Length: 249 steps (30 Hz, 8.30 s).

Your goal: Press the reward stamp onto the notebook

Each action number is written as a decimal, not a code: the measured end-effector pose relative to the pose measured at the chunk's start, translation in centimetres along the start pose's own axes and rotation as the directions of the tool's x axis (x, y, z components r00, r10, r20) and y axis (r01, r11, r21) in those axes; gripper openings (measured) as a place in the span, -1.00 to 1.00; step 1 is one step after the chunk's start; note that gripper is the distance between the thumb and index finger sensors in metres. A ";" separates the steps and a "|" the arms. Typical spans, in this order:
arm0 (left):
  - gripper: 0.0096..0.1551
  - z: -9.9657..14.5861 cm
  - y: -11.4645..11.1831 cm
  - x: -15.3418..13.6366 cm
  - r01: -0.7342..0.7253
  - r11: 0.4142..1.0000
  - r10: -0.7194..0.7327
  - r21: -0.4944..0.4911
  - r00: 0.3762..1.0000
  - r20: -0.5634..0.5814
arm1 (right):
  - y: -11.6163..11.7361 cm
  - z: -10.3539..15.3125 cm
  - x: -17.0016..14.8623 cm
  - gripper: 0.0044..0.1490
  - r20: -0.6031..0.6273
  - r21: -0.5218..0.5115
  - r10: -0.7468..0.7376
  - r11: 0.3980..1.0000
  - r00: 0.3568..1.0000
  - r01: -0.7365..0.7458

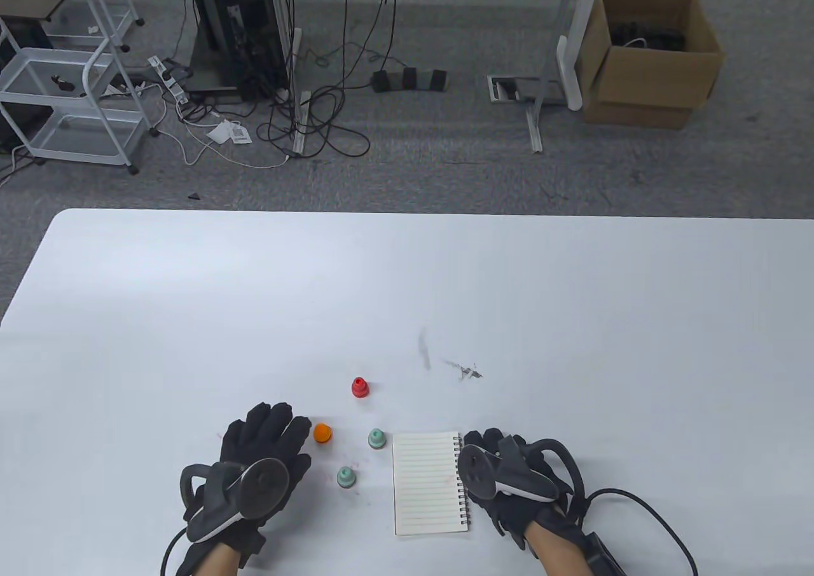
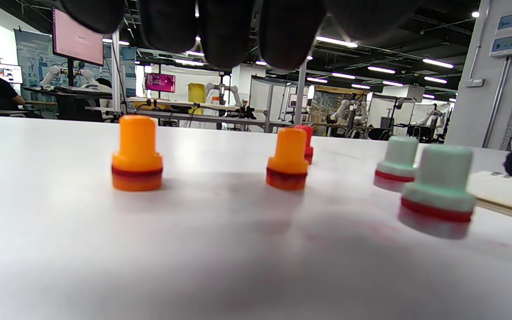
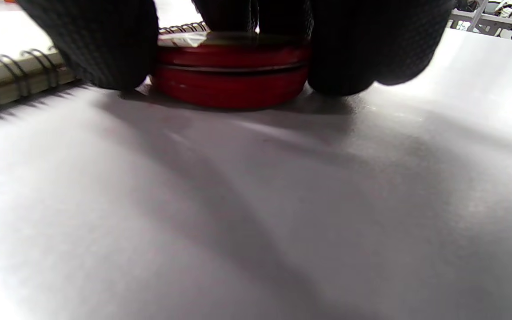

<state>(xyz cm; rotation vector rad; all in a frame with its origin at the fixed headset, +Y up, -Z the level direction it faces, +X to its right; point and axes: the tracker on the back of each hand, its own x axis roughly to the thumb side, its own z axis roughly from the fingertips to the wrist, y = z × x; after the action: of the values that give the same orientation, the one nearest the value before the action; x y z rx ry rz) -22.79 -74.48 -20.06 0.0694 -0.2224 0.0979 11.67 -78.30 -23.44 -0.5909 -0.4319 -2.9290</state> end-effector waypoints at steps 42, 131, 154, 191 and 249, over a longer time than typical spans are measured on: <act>-0.29 -0.2 -0.1 0.3 -0.005 1.000 0.005 0.000 1.000 0.015 | -1.3 3.3 -7.4 -0.06 -0.136 -0.027 -0.183 0.983 0.974 0.181; -0.23 -2.6 -5.0 6.7 0.095 0.967 -0.071 -0.237 0.992 0.108 | -0.3 4.1 -5.9 -0.07 -0.054 -0.155 -0.246 0.960 0.968 0.235; -0.17 -3.6 0.7 8.4 -0.264 0.963 0.268 -0.048 0.955 0.129 | -5.0 2.9 -1.4 -0.11 0.184 -0.245 -0.396 0.868 0.900 0.432; -0.23 -2.6 -2.9 10.0 -0.491 0.871 0.474 -0.010 0.835 0.281 | -1.4 1.3 2.9 -0.30 0.288 -0.264 -0.798 0.466 0.530 0.845; -0.32 -3.1 -5.1 10.2 0.113 0.930 -0.002 -0.351 0.954 0.300 | -1.5 2.0 -0.2 -0.35 0.295 -0.308 -0.825 0.396 0.483 0.865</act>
<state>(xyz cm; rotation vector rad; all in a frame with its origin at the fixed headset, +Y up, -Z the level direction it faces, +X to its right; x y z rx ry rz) -11.66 -78.40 -21.06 -0.2833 -0.5351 -0.0157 12.35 -76.28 -22.09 -0.7130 -0.0693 -4.0983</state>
